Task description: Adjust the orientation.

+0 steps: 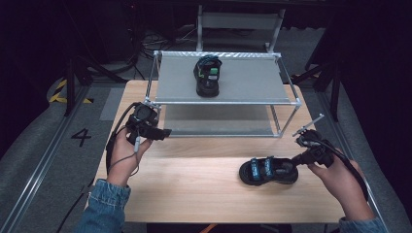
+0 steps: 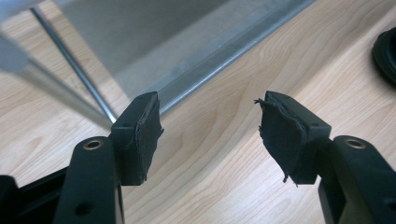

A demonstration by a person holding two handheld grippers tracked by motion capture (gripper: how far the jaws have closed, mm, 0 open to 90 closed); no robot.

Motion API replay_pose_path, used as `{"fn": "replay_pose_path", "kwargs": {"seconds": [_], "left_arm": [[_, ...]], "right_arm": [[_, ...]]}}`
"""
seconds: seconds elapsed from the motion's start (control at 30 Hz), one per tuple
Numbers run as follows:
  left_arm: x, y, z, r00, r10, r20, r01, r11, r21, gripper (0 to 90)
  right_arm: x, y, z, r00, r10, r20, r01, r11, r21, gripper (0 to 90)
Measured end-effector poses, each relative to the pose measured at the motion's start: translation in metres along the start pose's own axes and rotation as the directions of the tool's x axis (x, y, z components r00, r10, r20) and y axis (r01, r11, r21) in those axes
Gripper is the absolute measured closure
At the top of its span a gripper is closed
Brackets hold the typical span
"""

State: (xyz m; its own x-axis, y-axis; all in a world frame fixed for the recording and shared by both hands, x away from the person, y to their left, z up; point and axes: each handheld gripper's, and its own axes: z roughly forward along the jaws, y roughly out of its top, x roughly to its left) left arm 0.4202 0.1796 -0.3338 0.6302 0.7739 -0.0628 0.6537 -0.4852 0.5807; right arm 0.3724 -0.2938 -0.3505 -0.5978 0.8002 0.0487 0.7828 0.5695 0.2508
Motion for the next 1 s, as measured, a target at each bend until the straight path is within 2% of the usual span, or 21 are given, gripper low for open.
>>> {"fn": "replay_pose_path", "kwargs": {"seconds": [0.07, 0.1, 0.17, 0.27, 0.33, 0.4, 0.47, 0.57, 0.6, 0.87, 1.0], "left_arm": [[-0.004, 0.005, 0.004, 0.9997, 0.019, 0.017, -0.019, 0.9998, 0.011, 39.9], [-0.004, 0.005, 0.004, 0.9997, 0.019, 0.017, -0.019, 0.9998, 0.011, 40.1], [-0.005, 0.006, 0.006, 0.9995, 0.017, 0.026, -0.017, 0.9998, 0.013, 40.0], [-0.005, 0.007, 0.007, 0.9995, 0.014, 0.027, -0.014, 0.9998, 0.015, 39.9], [-0.005, 0.007, 0.008, 0.9996, 0.015, 0.026, -0.015, 0.9997, 0.018, 39.8], [-0.005, 0.006, 0.008, 0.9995, 0.014, 0.029, -0.015, 0.9997, 0.021, 39.7], [-0.005, 0.006, 0.007, 0.9996, 0.013, 0.025, -0.014, 0.9998, 0.015, 39.7], [-0.004, 0.005, 0.006, 0.9997, 0.008, 0.024, -0.008, 0.9998, 0.016, 39.6], [-0.003, 0.004, 0.006, 0.9997, 0.010, 0.022, -0.010, 0.9998, 0.018, 39.5], [0.000, -0.002, 0.003, 0.9999, -0.005, 0.014, 0.005, 0.9998, 0.022, 39.9], [0.002, -0.005, 0.000, 0.9998, -0.015, 0.009, 0.015, 0.9999, 0.007, 43.2]], "right_arm": [[0.005, -0.014, 0.000, 0.9992, 0.020, -0.034, -0.020, 1.000, 0.008, 85.2], [0.005, -0.014, 0.000, 0.9992, 0.020, -0.034, -0.020, 1.000, 0.008, 85.2], [0.010, -0.025, 0.001, 0.9975, 0.026, -0.066, -0.025, 1.000, 0.013, 85.0], [0.016, -0.032, 0.001, 0.9948, 0.003, -0.102, -0.002, 1.000, 0.014, 84.0], [0.017, -0.032, 0.000, 0.9922, -0.007, -0.125, 0.008, 1.000, 0.003, 80.1], [0.016, -0.031, 0.000, 0.9928, -0.019, -0.118, 0.017, 1.000, -0.017, 73.3], [0.017, -0.027, -0.001, 0.9951, -0.045, -0.088, 0.041, 0.998, -0.048, 60.3], [0.018, -0.020, 0.001, 0.9915, -0.116, -0.059, 0.111, 0.990, -0.083, 54.1], [0.018, -0.019, 0.002, 0.9910, -0.122, -0.056, 0.117, 0.990, -0.085, 52.6], [0.014, -0.003, 0.024, 0.9832, -0.179, -0.033, 0.177, 0.982, -0.061, 50.5], [0.013, 0.005, 0.039, 0.9773, -0.207, -0.046, 0.205, 0.977, -0.052, 50.4]]}}
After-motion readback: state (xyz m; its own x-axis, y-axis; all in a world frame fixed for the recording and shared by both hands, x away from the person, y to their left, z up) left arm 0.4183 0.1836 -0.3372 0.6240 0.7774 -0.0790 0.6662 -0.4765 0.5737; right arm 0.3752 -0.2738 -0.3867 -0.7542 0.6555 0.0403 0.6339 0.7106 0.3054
